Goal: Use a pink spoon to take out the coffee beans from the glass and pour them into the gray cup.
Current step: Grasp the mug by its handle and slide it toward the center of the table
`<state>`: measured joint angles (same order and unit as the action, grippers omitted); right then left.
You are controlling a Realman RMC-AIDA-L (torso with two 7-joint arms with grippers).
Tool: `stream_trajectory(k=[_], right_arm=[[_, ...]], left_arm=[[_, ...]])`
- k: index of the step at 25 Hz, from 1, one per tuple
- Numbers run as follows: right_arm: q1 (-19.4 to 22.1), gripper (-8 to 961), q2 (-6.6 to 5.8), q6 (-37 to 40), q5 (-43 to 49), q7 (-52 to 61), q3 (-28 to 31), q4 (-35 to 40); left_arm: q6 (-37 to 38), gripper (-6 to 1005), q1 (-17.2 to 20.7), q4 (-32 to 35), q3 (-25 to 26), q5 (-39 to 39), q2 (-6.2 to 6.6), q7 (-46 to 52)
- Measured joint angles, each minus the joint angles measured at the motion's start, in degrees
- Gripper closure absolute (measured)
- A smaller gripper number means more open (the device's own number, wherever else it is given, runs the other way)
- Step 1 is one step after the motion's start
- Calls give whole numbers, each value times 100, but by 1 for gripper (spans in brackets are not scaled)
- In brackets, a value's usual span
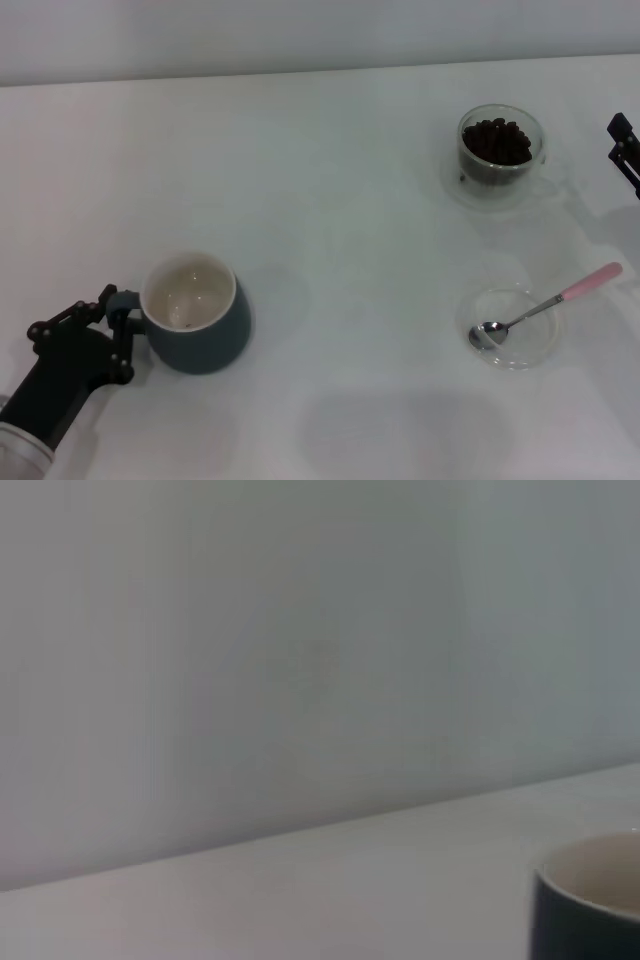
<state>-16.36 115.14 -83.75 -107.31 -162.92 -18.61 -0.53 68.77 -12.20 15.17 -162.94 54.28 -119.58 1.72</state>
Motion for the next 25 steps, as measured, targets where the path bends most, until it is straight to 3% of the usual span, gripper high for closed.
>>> stream_trajectory(k=[11,25], right_arm=[[2,154,8,5,0,-8,-11,-9],[-8,155,9,9,0,4,-34,-9]], left_arm=[[-263,881,-364,148,-1,-314,5,-5],[-1101,893,-1241,360,-1,-1054,-2,-7]])
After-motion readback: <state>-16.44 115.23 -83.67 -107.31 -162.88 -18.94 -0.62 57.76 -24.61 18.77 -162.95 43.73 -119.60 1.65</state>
